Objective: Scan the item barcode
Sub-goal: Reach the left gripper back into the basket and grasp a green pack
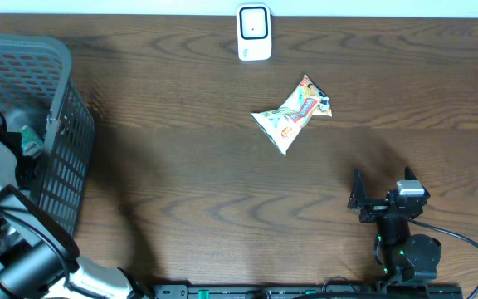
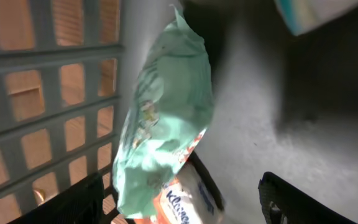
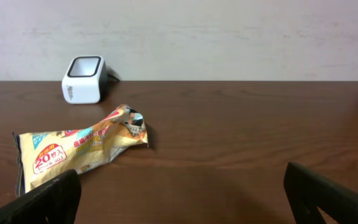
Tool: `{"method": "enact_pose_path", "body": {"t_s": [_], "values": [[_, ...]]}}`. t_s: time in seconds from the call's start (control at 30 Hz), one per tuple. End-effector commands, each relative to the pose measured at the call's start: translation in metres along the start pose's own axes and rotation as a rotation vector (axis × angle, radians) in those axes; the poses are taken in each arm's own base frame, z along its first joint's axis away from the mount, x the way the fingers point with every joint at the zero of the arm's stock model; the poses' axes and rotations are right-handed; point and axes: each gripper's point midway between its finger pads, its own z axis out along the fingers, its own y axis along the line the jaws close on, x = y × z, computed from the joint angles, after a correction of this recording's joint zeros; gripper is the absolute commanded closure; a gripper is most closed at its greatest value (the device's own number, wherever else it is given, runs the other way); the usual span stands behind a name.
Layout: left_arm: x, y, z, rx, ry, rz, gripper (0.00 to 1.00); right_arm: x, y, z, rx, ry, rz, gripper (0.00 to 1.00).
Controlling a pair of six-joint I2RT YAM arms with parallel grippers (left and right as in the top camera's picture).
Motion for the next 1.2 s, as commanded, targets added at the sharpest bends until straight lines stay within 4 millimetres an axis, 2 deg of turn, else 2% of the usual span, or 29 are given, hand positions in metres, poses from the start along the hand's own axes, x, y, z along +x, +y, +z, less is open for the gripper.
{"method": "enact_pose_path", "body": {"t_s": [0.0,0.3,0.47,0.5,0.73,0.9,1.03,1.1,1.17], "values": [[0.006,0.004,0.012,-0.038,0.047,0.012,0.22,0.0,0.0,0.0,-0.002,-0.001,-0.012,0.01],[0.01,0.007,0.033,-0.035,0.07,-0.015,0.23,0.0,0.0,0.0,-0.002,-0.001,-0.012,0.01],[0.009,0.014,0.035,-0.047,0.057,-0.038,0.41,0.0,0.0,0.0,-0.002,-0.001,-0.012,0.01],[0.008,0.015,0.036,-0.047,0.053,-0.042,0.42,0.0,0.0,0.0,-0.002,-0.001,-0.012,0.01],[0.002,0.01,0.038,-0.003,0.014,-0.056,0.42,0.0,0.0,0.0,-0.002,-0.001,-0.012,0.01],[0.007,0.014,0.044,0.0,0.025,-0.073,0.42,0.0,0.0,0.0,-0.002,-0.001,-0.012,0.01],[0.011,0.02,0.047,-0.006,0.029,-0.097,0.53,0.0,0.0,0.0,-0.002,-0.001,-0.012,0.01],[0.013,0.022,0.048,-0.007,0.03,-0.108,0.67,0.0,0.0,0.0,-0.002,-0.001,-0.012,0.01],[0.013,0.022,0.048,-0.006,0.03,-0.116,0.74,0.0,0.0,0.0,-0.002,-0.001,-0.012,0.01]]}}
